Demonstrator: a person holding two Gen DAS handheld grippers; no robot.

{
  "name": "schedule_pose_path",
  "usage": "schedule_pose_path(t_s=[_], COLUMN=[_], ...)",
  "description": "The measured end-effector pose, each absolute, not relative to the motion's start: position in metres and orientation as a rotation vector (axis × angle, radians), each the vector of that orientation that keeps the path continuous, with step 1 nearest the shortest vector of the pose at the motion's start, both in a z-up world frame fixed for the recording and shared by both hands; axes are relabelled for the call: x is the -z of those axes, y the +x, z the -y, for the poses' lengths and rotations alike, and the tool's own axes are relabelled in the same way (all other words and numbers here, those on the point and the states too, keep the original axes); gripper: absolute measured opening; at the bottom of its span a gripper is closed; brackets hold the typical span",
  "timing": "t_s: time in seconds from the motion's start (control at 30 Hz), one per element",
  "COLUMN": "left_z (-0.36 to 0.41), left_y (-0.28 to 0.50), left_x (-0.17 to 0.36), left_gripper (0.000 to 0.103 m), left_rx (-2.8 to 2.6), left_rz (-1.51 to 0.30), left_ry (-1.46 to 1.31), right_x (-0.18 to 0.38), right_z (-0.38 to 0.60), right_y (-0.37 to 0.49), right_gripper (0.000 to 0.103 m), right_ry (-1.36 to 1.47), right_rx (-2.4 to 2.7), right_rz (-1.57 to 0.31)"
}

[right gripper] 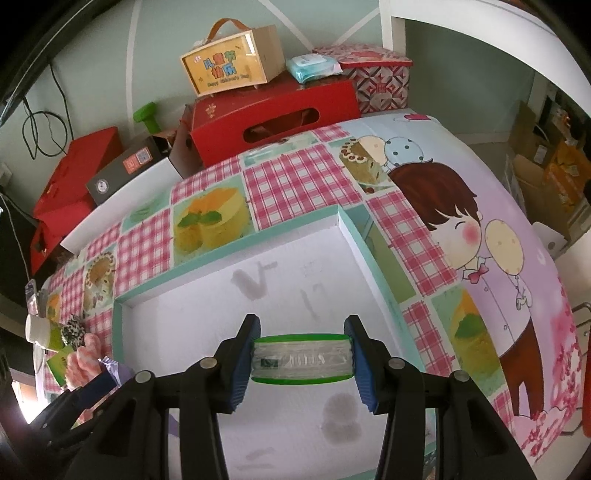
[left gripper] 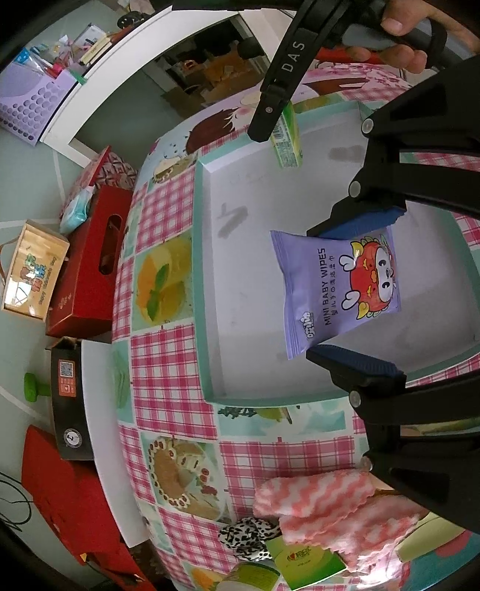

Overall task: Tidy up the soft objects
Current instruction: 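Carry both items over the white tray and open both tools to drop them, then move both tools back toward the pile of soft items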

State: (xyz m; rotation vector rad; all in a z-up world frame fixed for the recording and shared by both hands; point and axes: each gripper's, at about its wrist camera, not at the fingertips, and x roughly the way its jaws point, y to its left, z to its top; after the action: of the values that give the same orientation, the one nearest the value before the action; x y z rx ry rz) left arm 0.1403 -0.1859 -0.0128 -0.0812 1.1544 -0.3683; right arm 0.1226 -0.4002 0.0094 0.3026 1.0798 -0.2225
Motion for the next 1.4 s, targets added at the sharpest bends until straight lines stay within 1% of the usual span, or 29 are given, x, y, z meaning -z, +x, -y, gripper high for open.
schedule_pose_path(t_s=[0.4, 0.47, 0.5, 0.67, 0.73, 0.97, 1.0, 1.07, 1.1, 1.13, 1.17, 1.23, 1.4], left_z=[0.186, 0.186, 0.186, 0.185, 0.184, 0.178, 0.177, 0.175, 0.173, 0.170, 0.168, 0.164, 0.158], left_y=[0.142, 0.142, 0.142, 0.141, 0.141, 0.143, 0.143, 0.144, 0.145, 0.144, 0.144, 0.144, 0.146], left_x=[0.015, 0.014, 0.014, 0.010, 0.009, 0.010, 0.010, 0.010, 0.010, 0.009, 0.008, 0.006, 0.003], left_gripper=[0.060, 0.073, 0.076, 0.076, 0.076, 0.076, 0.076, 0.081, 0.092, 0.099, 0.100, 0.100, 0.100], left_rx=[0.356, 0.355, 0.353, 0.352, 0.349, 0.326, 0.319, 0.306, 0.295, 0.282, 0.265, 0.245, 0.227], left_rz=[-1.170, -1.167, -1.162, -1.145, -1.141, -1.136, -1.134, -1.128, -1.120, -1.110, -1.092, -1.071, -1.049], left_ry=[-0.070, -0.070, -0.069, -0.069, -0.069, -0.079, -0.080, -0.085, -0.090, -0.095, -0.098, -0.097, -0.107], right_x=[-0.009, -0.008, -0.008, -0.010, -0.011, -0.010, -0.010, -0.009, -0.009, -0.009, -0.009, -0.010, -0.011], right_z=[0.398, 0.399, 0.399, 0.398, 0.398, 0.397, 0.397, 0.397, 0.397, 0.397, 0.396, 0.394, 0.394], right_y=[0.125, 0.125, 0.125, 0.125, 0.125, 0.126, 0.126, 0.127, 0.127, 0.128, 0.128, 0.129, 0.129], right_gripper=[0.050, 0.051, 0.051, 0.054, 0.057, 0.058, 0.062, 0.066, 0.069, 0.072, 0.080, 0.103, 0.103], right_ry=[0.295, 0.297, 0.297, 0.289, 0.285, 0.273, 0.270, 0.264, 0.259, 0.251, 0.236, 0.192, 0.158], right_rx=[0.224, 0.226, 0.227, 0.235, 0.238, 0.245, 0.247, 0.250, 0.252, 0.255, 0.261, 0.284, 0.306], right_rz=[-1.077, -1.078, -1.078, -1.073, -1.069, -1.078, -1.079, -1.081, -1.082, -1.082, -1.082, -1.082, -1.080])
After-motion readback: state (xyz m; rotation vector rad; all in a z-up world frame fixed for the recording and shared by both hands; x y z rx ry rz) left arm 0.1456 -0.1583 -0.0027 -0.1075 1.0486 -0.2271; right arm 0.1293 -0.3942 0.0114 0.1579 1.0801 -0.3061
